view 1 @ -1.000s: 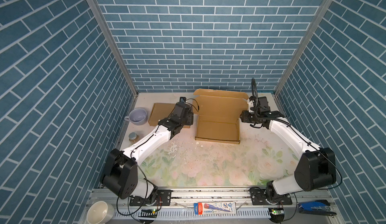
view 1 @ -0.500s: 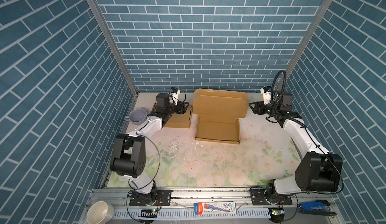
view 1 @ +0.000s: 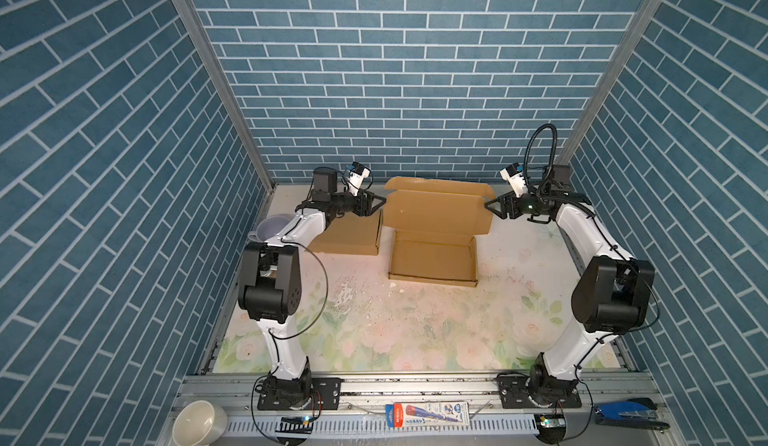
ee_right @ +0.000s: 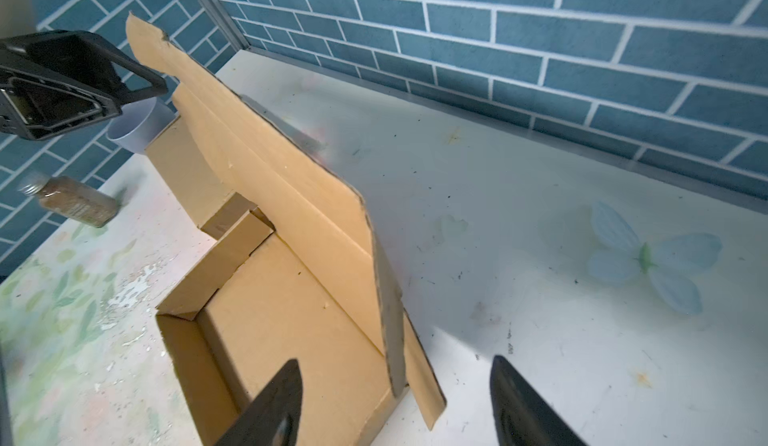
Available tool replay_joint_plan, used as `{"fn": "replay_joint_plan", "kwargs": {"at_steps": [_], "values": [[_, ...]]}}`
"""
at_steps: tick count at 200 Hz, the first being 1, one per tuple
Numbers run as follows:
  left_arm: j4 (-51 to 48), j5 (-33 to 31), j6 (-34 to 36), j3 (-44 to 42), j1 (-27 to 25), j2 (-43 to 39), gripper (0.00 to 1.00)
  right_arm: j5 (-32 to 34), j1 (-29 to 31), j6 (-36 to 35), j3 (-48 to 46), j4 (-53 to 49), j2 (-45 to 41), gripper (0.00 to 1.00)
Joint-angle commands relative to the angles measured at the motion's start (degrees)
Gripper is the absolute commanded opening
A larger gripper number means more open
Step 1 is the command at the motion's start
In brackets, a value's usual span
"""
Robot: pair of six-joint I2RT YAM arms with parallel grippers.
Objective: Fold the paper box
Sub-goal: 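Open both grippers and lift them away from the box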
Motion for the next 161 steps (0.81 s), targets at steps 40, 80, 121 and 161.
{"fn": "replay_joint_plan", "kwargs": {"at_steps": [40,80,121,161], "values": [[-10.5,0.8,7.5,6.3,-2.1,4.7,0.65,-4.3,-0.1,-8.3,3.2,-7.4,3.6,0.63],[-10.8,-1.4,8.7,8.3,-3.4,6.7,0.57,-4.4,0.0,-8.6,3.1,-7.6,4.0,0.57],[-9.7,-1.4,8.0,9.4,-4.1,8.2,0.45,-4.4,0.2,-8.7,3.0,-7.7,4.3,0.47],[-10.0,-1.4,8.3,9.5,-4.6,8.5,0.29,-4.3,0.8,-8.6,3.1,-7.7,5.0,0.37]]}}
